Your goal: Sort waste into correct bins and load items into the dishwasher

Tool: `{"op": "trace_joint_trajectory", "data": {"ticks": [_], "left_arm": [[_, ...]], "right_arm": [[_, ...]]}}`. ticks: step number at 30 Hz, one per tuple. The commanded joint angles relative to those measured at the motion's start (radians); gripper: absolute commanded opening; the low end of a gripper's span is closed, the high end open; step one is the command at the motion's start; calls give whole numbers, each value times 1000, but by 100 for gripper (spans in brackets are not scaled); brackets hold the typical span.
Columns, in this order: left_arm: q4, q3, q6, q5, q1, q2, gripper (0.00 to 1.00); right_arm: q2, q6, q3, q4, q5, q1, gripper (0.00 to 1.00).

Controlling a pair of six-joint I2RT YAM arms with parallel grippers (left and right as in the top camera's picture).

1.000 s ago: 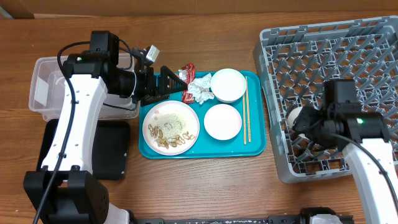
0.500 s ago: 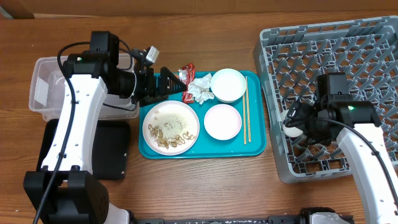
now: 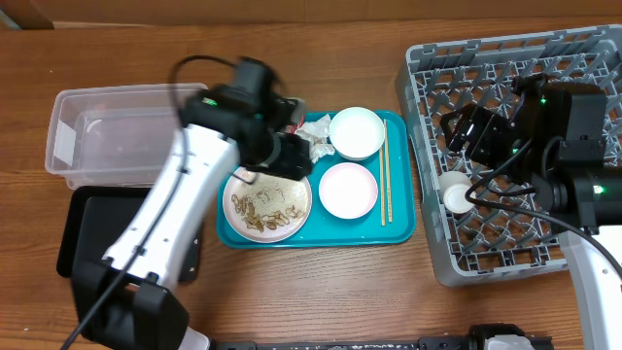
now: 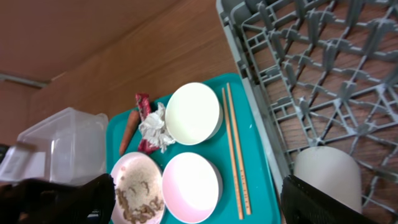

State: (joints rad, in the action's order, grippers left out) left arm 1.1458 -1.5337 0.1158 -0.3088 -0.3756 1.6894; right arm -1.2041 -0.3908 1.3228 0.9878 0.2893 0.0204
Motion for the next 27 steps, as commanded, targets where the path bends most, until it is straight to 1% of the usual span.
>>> {"op": "trace_joint_trajectory", "data": {"ticks": [1,3,4,6,9,10,11,13,15,17,21,23,24,26,27], "left_arm": [[-84,61,58,317,-127,8,67],[-111,79,104,380,-168,21,63],[-108,79,134,398,-178,26,60],[-106,79,186,405,-181,28,56],[-93,64,233,405,-153,19,52],[-74,51,245,405,-138,13,50],[-46,32,253,405,-117,2,49],[19,-16,264,406,-71,-25,50],[101,-81,267,414,-2,-67,56],[156,-126,276,415,63,-113,61],[219,-159,303,415,216,-232,76],[238,-159,319,415,299,-293,86],[244,-159,319,414,336,-317,89],[260,-159,319,413,409,-360,100],[271,-159,319,413,448,-381,100]], "right_arm": [[-3,13,18,12,52,21,85],[-7,14,18,25,53,42,83],[-11,13,18,37,53,56,80],[-30,22,17,72,52,99,68],[-75,41,2,106,16,175,60],[-94,45,-8,107,-14,203,58],[-119,47,-19,107,-52,237,57],[-183,44,-42,98,-132,304,53],[-258,5,-49,98,-206,349,48],[-334,-30,-49,87,-256,374,47],[-464,-33,-49,48,-258,393,47],[-528,-33,-49,38,-252,393,47],[-556,-33,-49,35,-250,393,47],[-610,-33,-49,29,-242,393,46],[-636,-32,-49,23,-235,393,45]]}}
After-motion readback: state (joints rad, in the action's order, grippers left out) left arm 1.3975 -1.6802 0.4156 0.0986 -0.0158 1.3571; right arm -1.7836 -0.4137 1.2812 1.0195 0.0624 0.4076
